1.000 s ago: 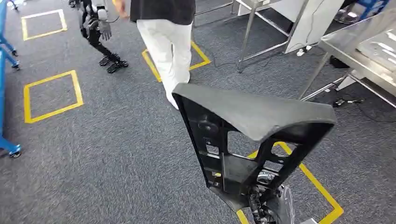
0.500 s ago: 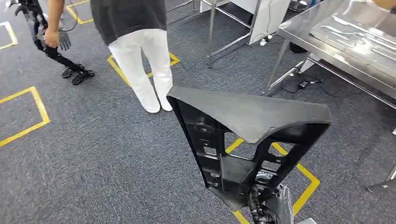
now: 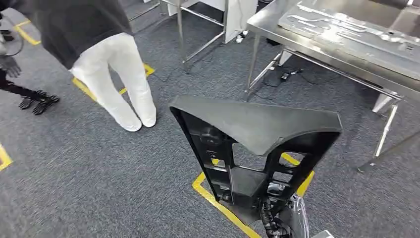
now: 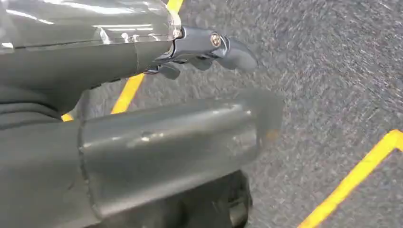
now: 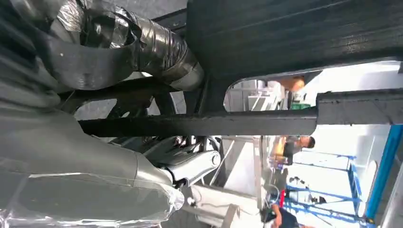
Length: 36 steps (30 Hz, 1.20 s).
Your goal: Take the parts from the cabinet and place them on the table.
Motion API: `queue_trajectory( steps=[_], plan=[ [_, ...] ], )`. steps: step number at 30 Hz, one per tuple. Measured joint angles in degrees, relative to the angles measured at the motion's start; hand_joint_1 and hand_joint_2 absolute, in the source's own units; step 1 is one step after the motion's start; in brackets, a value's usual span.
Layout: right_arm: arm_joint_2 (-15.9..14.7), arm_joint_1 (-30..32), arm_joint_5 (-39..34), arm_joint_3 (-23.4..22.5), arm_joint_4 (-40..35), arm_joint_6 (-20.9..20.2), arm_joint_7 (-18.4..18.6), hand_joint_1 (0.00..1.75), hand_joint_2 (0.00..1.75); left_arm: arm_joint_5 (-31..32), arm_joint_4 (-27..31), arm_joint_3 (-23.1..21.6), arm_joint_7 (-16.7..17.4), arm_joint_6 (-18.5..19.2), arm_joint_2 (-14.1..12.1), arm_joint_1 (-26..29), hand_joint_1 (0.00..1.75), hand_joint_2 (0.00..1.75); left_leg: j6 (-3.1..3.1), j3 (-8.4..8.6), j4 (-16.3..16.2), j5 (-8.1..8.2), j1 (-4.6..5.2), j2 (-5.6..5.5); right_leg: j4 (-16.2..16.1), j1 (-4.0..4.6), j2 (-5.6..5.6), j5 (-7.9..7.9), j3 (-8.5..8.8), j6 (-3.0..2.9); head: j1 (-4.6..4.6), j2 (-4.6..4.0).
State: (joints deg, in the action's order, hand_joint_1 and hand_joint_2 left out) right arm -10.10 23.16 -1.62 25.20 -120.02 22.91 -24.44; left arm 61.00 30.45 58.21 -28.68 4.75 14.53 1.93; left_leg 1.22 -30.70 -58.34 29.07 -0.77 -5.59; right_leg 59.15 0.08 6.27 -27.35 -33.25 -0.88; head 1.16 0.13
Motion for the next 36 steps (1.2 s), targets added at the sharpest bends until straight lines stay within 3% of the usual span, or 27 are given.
queue_trajectory(
  steps=[1,3,4,5,6,7,8,9,10,11,13,14,15,19,20,21,22,24,25,26,28,29,30,31,34,35,36],
  plan=[
    [0.0,0.03,0.0,-0.02,0.07,-0.31,0.02,1.75,1.75,0.61,0.6,0.0,-0.09,1.06,-0.14,0.67,0.0,0.0,-0.19,0.04,0.07,0.06,0.24,0.76,-0.11,-0.69,0.85,0.2,-0.34,0.35,-0.07,0.02],
    [0.0,0.24,0.13,-0.02,0.06,-0.77,0.2,1.75,1.75,1.68,3.05,0.06,0.63,3.21,-0.41,1.87,0.0,0.0,0.17,0.42,0.38,0.02,0.67,1.79,-0.43,-1.1,2.16,0.49,-0.59,1.24,-0.07,0.02],
    [0.0,0.35,0.24,-0.04,0.06,-1.07,0.24,1.75,1.75,2.03,4.16,0.13,0.99,4.07,-0.31,2.24,0.0,0.0,0.63,0.67,1.35,-0.59,0.05,2.5,-0.56,-0.64,2.48,0.65,-0.72,1.69,-0.04,0.02],
    [-0.02,0.55,0.33,-0.09,0.11,-1.22,0.28,1.75,1.75,2.25,4.94,0.15,1.29,4.85,-0.28,2.21,0.0,0.0,0.86,0.93,2.0,-1.04,0.03,3.39,0.4,-0.74,-1.05,-0.06,-0.85,1.61,0.0,0.02],
    [0.0,0.27,0.37,-0.11,0.11,-1.33,0.33,1.75,1.75,2.49,5.6,0.2,1.62,5.55,-0.17,2.37,0.0,0.0,1.23,0.99,2.24,-1.17,0.04,3.98,2.72,-0.55,-4.25,-2.06,-2.04,1.78,0.0,0.02],
    [-0.02,-0.08,0.39,-0.11,0.13,-1.42,0.44,1.75,1.75,2.73,5.92,0.33,1.95,5.94,-0.17,2.57,0.0,0.0,1.25,0.95,2.22,-1.14,0.11,4.89,6.85,-0.63,-5.46,-4.53,-4.04,2.08,0.04,0.02],
    [0.0,-0.19,0.61,-0.11,0.2,-1.71,0.53,1.75,1.75,2.97,6.08,0.46,2.01,6.18,-0.17,2.75,0.0,0.0,1.33,0.93,2.19,-1.06,0.17,5.77,11.31,-0.83,-5.76,-6.65,-6.19,2.32,0.0,0.02],
    [0.0,-0.16,0.77,-0.11,0.28,-1.88,0.65,1.75,1.75,3.37,6.12,0.72,2.19,6.27,-0.17,2.81,0.0,0.0,1.35,0.9,2.16,-0.96,0.18,6.74,15.28,-0.97,-5.84,-8.05,-8.11,2.57,0.02,0.0],
    [0.02,-0.17,0.85,-0.11,0.44,-2.1,0.9,1.75,1.75,3.76,6.16,0.96,2.23,6.36,-0.17,2.83,0.0,0.0,1.24,0.94,2.12,-0.85,0.17,7.72,16.89,-1.08,-5.94,-7.92,-8.86,2.77,0.02,0.02],
    [0.02,-0.17,0.92,-0.11,0.57,-2.1,1.12,1.75,1.75,4.0,6.29,1.31,2.23,6.38,-0.17,2.82,0.0,0.0,1.11,1.03,2.09,-0.69,0.16,8.57,15.1,-1.25,-6.12,-6.29,-7.92,2.95,0.02,0.02],
    [0.02,-0.16,1.03,-0.11,0.61,-2.1,1.31,1.75,1.75,4.41,6.6,1.68,2.21,6.47,-0.17,2.73,0.0,0.0,0.77,1.39,1.92,-0.27,0.14,9.87,5.68,-1.43,-7.26,-1.58,-2.55,2.95,0.02,0.02],
    [0.02,-0.23,1.05,-0.13,0.61,-2.1,1.31,1.75,1.75,4.44,6.67,1.73,2.21,6.49,-0.17,2.69,0.0,0.0,0.43,1.7,1.74,0.03,0.17,10.42,0.29,-1.29,-9.67,0.06,0.66,2.68,0.02,0.0],
    [0.02,-0.38,1.05,-0.13,0.68,-2.1,1.36,1.75,1.75,4.46,6.84,1.81,2.21,6.49,-0.21,2.71,0.0,0.0,-0.05,1.74,1.63,0.38,0.65,10.88,-0.56,-0.76,-10.99,-0.66,1.1,2.15,0.0,0.02],
    [0.02,-0.28,1.2,-0.13,0.66,-2.21,1.38,1.75,1.75,5.0,7.72,2.05,2.03,6.77,-0.08,2.48,0.0,0.0,-1.21,3.07,2.01,0.79,0.67,13.06,-1.0,-0.61,-8.2,-0.44,0.89,0.88,0.0,0.02],
    [0.04,-0.2,1.22,-0.13,0.66,-2.29,1.4,1.75,1.75,5.22,8.0,2.08,1.97,6.9,-0.06,2.55,0.0,0.0,-1.58,2.92,1.35,1.56,0.18,11.56,-1.57,-1.31,-7.65,-0.07,1.36,0.38,0.0,0.02],
    [0.04,-0.38,1.25,-0.13,0.66,-2.32,1.4,1.75,1.75,5.31,8.22,2.14,1.88,6.97,-0.04,2.56,0.0,0.0,-1.75,2.13,-0.59,3.09,0.13,8.59,-1.69,-1.3,-7.08,0.04,1.36,0.12,0.0,0.0],
    [0.06,-0.58,1.25,-0.15,0.66,-2.34,1.47,1.75,1.75,5.51,8.39,2.23,1.86,7.17,0.11,2.56,0.0,0.0,-1.84,0.24,-4.68,5.6,0.05,6.82,-1.67,-1.26,-6.61,0.08,1.21,-0.15,-0.02,0.02],
    [0.07,-0.7,1.36,-0.15,0.68,-2.45,1.6,1.75,1.75,5.77,8.63,2.58,1.86,7.82,0.27,2.78,0.0,0.0,-1.94,-4.54,-14.47,9.69,0.07,6.02,-1.61,-1.05,-5.13,0.04,1.11,-0.3,-0.02,0.02],
    [0.07,-0.71,1.4,-0.15,0.79,-2.64,1.75,1.75,1.75,5.84,8.85,2.86,1.86,8.0,0.31,2.88,0.0,0.0,-1.89,-5.98,-17.01,9.85,0.06,6.0,-1.55,-0.96,-4.32,0.03,1.13,-0.31,-0.02,0.0],
    [0.07,-0.72,1.42,-0.15,0.89,-2.82,1.9,1.75,1.75,5.86,9.0,3.06,1.86,8.08,0.35,2.93,0.0,0.0,-1.77,-5.99,-16.36,8.43,0.07,5.96,-1.48,-0.92,-3.51,0.01,1.23,-0.32,-0.02,0.0],
    [0.07,-0.74,1.57,-0.15,1.05,-2.97,2.08,1.75,1.75,6.01,9.29,3.15,1.86,8.24,0.35,2.94,0.0,0.0,-1.4,-2.77,-8.13,2.72,0.06,5.4,-1.24,-0.91,-1.86,-0.16,1.42,-0.18,-0.02,0.02],
    [0.07,-0.8,1.6,-0.15,1.07,-2.97,2.08,1.75,1.75,6.03,9.51,3.21,1.84,8.3,0.35,2.98,0.0,0.0,-1.13,-0.58,-2.69,-0.13,0.03,3.72,-1.0,-0.92,-1.14,-0.3,1.42,0.02,-0.02,0.02],
    [0.07,-0.9,1.64,-0.15,1.09,-2.97,2.08,1.75,1.75,6.1,9.55,3.37,1.84,8.35,0.35,2.96,0.0,0.0,-0.74,0.38,-0.48,0.21,-0.09,0.32,-0.75,-0.97,-0.57,-0.41,1.11,0.25,0.0,0.02],
    [0.07,-1.19,1.68,-0.15,1.11,-2.97,2.14,1.75,1.75,6.23,9.6,3.58,1.77,8.46,0.44,2.95,0.0,0.0,-0.71,0.37,0.54,0.28,-0.21,0.2,-0.21,-0.85,0.28,-0.48,0.62,0.58,0.0,0.02],
    [0.07,-1.03,1.97,-0.15,1.11,-2.99,2.21,1.75,1.75,6.45,10.03,3.67,1.77,8.74,0.7,2.83,0.0,0.0,0.01,0.59,0.44,0.09,0.23,2.17,-0.8,-1.2,2.35,0.18,0.01,1.97,0.0,0.02],
    [0.04,-1.05,2.03,-0.22,1.09,-2.99,2.23,1.75,1.75,6.6,10.05,3.71,1.77,8.89,1.21,2.8,0.0,0.0,0.6,0.8,1.22,-0.4,-0.49,3.26,-0.41,-1.23,1.94,-0.09,0.06,2.08,-0.04,0.02],
    [0.07,-0.98,2.1,-0.31,1.07,-2.97,2.21,1.75,1.75,6.69,10.42,3.82,1.75,8.89,1.14,2.77,0.0,0.0,0.9,0.93,1.5,-0.45,-0.38,3.83,0.93,-0.76,-1.73,-1.21,-0.48,2.31,0.13,0.02]
  ],
)
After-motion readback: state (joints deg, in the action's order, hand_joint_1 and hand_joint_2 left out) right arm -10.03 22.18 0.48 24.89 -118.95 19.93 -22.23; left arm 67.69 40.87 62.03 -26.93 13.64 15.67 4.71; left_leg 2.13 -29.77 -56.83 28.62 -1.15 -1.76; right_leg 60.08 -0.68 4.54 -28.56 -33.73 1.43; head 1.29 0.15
